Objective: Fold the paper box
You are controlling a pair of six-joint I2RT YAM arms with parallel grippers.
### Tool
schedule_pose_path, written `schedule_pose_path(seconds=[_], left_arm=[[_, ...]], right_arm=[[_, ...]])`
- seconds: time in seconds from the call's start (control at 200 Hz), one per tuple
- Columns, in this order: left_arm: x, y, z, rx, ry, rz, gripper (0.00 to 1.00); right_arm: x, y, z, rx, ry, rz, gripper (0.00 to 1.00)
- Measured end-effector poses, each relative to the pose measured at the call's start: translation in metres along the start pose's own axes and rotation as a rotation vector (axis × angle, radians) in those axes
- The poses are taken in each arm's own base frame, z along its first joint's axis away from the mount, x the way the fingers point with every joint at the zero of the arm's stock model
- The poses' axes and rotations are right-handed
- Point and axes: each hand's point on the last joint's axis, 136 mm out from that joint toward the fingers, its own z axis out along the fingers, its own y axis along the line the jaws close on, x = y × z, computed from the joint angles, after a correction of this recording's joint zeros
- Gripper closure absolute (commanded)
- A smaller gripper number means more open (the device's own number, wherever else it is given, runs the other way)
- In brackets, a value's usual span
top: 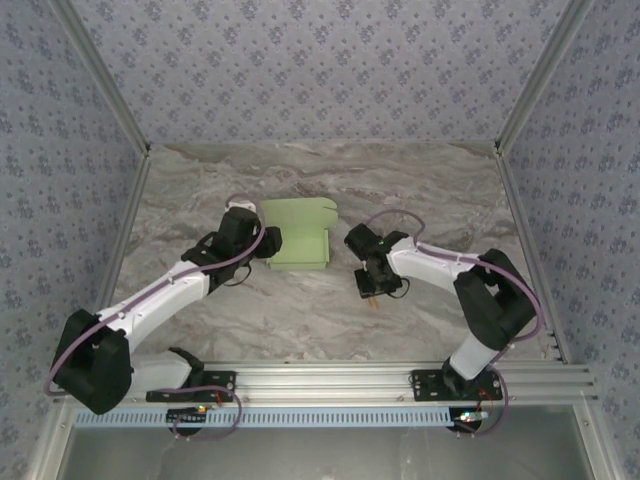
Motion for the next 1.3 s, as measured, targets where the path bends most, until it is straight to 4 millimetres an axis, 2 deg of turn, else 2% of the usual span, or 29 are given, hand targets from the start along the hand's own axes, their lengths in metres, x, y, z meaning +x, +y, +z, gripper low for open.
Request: schedule_pose_path(seconds=[0.125,0.31,0.46,0.52,0.61,0.675,0.79,0.889,0.964,1.064,1.159,1.299], left_arm=[[0.002,0.000,0.000,0.002,0.005,0.000,0.38],[0.005,0.004,0.002,-0.002,0.014,-0.003,0.38],[0.010,0.016,0.005,-0.025,0.028,-0.018,0.38],[0.012,0.024,0.006,-0.033,0.038,-0.034,0.38],[0.013,0.043,0.003,-0.050,0.040,-0.084,0.38],[0.012,0.058,-0.002,-0.063,0.032,-0.128,0.38],[0.010,0.086,-0.011,-0.083,0.009,-0.214,0.38],[0.010,0.103,-0.019,-0.101,-0.008,-0.268,0.38],[0.010,0.106,-0.023,-0.099,-0.019,-0.283,0.37],[0.009,0.108,-0.027,-0.090,-0.030,-0.292,0.37],[0.013,0.111,-0.028,-0.094,-0.023,-0.302,0.37],[0.020,0.114,-0.028,-0.097,-0.010,-0.315,0.37]], right_arm=[[-0.009,0.005,0.006,-0.011,-0.002,-0.011,0.68],[-0.015,0.006,0.011,-0.018,0.002,-0.030,0.86],[-0.019,0.010,0.007,-0.011,-0.018,-0.080,0.90],[-0.020,0.018,0.001,-0.007,-0.046,-0.149,0.91],[-0.022,0.044,-0.019,-0.046,-0.116,-0.300,0.90],[-0.033,0.069,-0.038,-0.090,-0.186,-0.413,0.90],[-0.070,0.114,-0.073,-0.153,-0.319,-0.587,0.90],[-0.106,0.144,-0.087,-0.171,-0.401,-0.711,0.90],[-0.126,0.158,-0.085,-0.164,-0.419,-0.794,0.90],[-0.142,0.171,-0.076,-0.159,-0.407,-0.883,0.89],[-0.148,0.175,-0.064,-0.159,-0.381,-0.948,0.88],[-0.147,0.170,-0.047,-0.153,-0.323,-1.008,0.87]])
